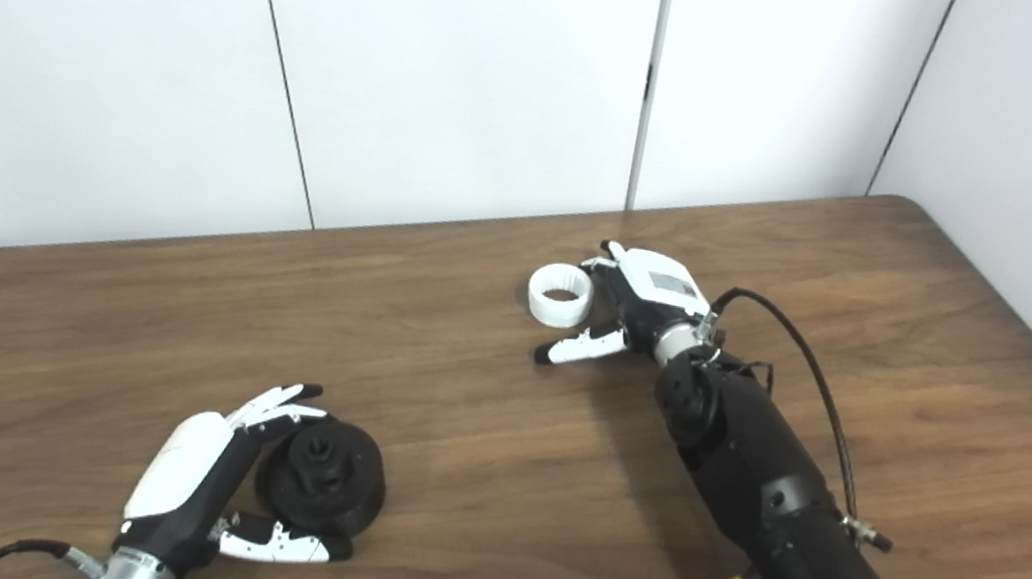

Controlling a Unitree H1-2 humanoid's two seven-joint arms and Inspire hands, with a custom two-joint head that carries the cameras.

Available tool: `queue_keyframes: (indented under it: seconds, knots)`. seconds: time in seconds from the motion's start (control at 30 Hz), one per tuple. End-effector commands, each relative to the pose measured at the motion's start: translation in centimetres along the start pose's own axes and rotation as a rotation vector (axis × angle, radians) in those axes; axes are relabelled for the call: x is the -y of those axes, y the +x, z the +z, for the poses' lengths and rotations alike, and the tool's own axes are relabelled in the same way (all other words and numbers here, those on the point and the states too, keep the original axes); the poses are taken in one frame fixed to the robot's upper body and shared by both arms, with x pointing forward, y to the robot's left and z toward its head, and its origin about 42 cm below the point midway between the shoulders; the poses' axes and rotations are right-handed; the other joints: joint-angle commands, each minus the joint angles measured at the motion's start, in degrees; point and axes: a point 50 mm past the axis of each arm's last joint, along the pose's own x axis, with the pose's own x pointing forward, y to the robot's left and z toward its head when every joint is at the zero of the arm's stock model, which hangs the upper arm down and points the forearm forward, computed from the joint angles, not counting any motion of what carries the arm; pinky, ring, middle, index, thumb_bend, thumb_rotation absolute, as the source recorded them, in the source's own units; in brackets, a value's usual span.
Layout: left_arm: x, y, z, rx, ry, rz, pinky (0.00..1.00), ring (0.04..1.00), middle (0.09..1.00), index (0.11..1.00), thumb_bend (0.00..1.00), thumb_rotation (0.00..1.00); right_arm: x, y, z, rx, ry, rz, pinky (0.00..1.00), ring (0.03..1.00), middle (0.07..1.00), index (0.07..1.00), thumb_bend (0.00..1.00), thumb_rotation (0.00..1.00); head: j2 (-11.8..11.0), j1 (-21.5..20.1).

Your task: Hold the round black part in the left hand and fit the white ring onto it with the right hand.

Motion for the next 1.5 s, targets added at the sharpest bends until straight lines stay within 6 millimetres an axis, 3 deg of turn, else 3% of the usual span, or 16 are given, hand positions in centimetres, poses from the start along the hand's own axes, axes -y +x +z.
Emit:
queue_keyframes:
  seconds: [0.0,0.8,1.13,1.17,1.23,1.47]
  knots:
    - [0.8,-1.7,-1.6,-0.075,0.033,-0.068,0.87,0.925,0.906,0.64,0.88,0.29,2.3,1.0,1.1,0.052,0.0,-0.092,0.93,0.97,0.976,0.811,0.86,0.51,0.0,0.1]
    - [0.7,-1.7,-1.3,-0.072,0.029,-0.073,0.88,0.925,0.907,0.637,0.88,0.27,0.2,1.1,1.7,0.02,0.168,-0.243,0.9,0.896,0.887,0.649,0.75,0.46,0.8,0.2]
    - [0.5,-1.6,-1.2,-0.074,0.027,-0.072,0.88,0.926,0.907,0.637,0.88,0.25,0.0,1.0,1.6,0.033,0.176,-0.284,0.87,0.867,0.856,0.588,0.72,0.34,1.0,0.3]
    - [0.5,-1.7,-1.2,-0.074,0.026,-0.073,0.88,0.927,0.908,0.638,0.88,0.25,-0.1,0.9,1.5,0.037,0.179,-0.293,0.87,0.862,0.848,0.531,0.6,0.23,1.0,0.4]
    - [0.5,-1.7,-1.2,-0.076,0.026,-0.073,0.88,0.928,0.909,0.638,0.88,0.26,-0.2,0.9,1.4,0.047,0.181,-0.312,0.87,0.856,0.837,0.501,0.54,0.17,0.9,0.4]
    - [0.4,-1.7,-1.3,-0.076,0.029,-0.071,0.88,0.924,0.907,0.637,0.88,0.27,-0.5,0.7,1.2,0.075,0.168,-0.354,0.87,0.831,0.794,0.484,0.52,0.14,1.0,0.3]
